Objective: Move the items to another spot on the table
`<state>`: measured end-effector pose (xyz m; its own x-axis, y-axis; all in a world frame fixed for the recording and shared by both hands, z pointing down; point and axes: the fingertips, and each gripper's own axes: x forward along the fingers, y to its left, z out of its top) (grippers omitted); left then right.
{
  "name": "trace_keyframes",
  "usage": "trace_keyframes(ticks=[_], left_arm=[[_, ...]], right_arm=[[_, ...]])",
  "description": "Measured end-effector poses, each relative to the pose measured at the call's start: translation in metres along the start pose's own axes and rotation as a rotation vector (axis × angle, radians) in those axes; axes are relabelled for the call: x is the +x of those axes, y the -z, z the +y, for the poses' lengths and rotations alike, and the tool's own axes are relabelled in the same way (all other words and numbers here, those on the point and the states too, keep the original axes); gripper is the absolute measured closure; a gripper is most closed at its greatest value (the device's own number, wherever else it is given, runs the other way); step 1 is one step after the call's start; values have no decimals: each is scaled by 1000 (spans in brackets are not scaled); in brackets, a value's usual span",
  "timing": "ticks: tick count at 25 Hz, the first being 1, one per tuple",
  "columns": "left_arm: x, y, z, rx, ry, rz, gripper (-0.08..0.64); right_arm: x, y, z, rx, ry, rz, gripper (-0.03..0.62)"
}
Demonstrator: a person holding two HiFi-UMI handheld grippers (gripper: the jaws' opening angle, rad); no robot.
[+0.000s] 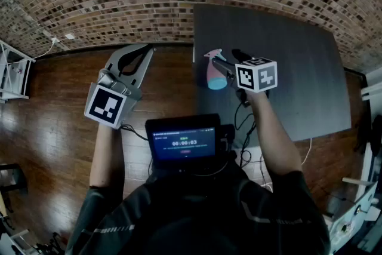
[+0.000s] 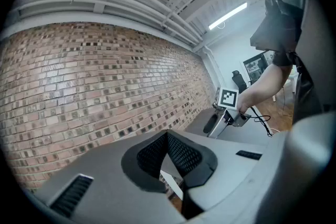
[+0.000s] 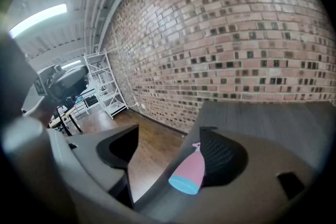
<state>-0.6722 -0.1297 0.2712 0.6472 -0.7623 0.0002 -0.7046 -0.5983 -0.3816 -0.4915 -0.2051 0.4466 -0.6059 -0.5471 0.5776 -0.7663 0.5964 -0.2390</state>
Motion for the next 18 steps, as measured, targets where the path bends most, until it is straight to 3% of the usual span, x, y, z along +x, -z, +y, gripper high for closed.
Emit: trace_keyframes(ticks=[1,16,18], left_arm=[[2,6,0,-4,-1,11,563],[40,100,21,-109,45,116,563],[41,106,20,-122,53,124,563]], right_arm=[[8,5,-3,19,-2,28,197],[111,97,-53,145,118,441,195],[118,110,-59,175,131,486,112]])
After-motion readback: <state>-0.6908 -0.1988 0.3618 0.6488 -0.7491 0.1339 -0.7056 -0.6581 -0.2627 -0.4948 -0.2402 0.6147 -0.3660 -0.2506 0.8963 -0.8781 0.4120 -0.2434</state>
